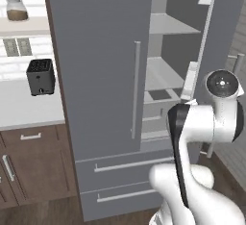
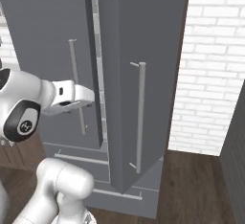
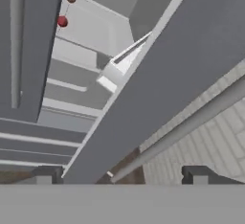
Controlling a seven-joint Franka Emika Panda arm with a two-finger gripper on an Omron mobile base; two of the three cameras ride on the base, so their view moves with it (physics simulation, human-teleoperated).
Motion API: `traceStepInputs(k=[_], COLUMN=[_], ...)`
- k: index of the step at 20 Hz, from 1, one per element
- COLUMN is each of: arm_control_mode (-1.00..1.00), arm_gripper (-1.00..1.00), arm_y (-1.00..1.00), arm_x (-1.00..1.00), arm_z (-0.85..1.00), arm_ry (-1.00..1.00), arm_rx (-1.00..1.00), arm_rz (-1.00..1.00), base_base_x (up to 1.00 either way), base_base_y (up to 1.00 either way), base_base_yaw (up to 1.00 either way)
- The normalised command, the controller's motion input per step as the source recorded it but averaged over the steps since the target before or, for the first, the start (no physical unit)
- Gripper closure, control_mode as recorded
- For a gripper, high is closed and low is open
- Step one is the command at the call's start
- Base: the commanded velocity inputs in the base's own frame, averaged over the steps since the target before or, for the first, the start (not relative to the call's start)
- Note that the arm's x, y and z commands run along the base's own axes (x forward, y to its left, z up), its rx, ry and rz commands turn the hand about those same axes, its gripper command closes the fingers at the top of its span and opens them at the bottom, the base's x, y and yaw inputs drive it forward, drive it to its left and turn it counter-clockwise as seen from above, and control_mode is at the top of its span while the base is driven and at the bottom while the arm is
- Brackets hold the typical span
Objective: Take the strawberry from the fridge and place it on top of the pancake, located on the dining counter.
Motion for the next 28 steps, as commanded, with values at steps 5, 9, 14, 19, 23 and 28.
traceStepInputs(k=[5,9,14,19,23,28], arm_control_mode=[-1.00,-1.00,-1.00,-1.00,-1.00,-1.00], arm_gripper=[-1.00,-1.00,-1.00,-1.00,-1.00,-1.00], arm_y=[0.61,0.04,-0.02,-0.24,-0.36,-0.52], arm_x=[0.96,0.90,0.97,0.83,0.73,0.05], arm_z=[0.00,0.00,-0.08,-0.11,-0.05,0.00], arm_ry=[0.16,0.09,0.09,0.10,0.11,0.02], arm_rx=[-0.18,-0.04,-0.02,-0.01,0.00,0.00], arm_rz=[-0.03,0.00,-0.01,-0.07,-0.11,-0.20], base_base_x=[0.00,0.00,0.00,0.00,0.00,0.00], base_base_y=[0.00,0.00,0.00,0.00,0.00,0.00], base_base_yaw=[0.00,0.00,0.00,0.00,0.00,0.00])
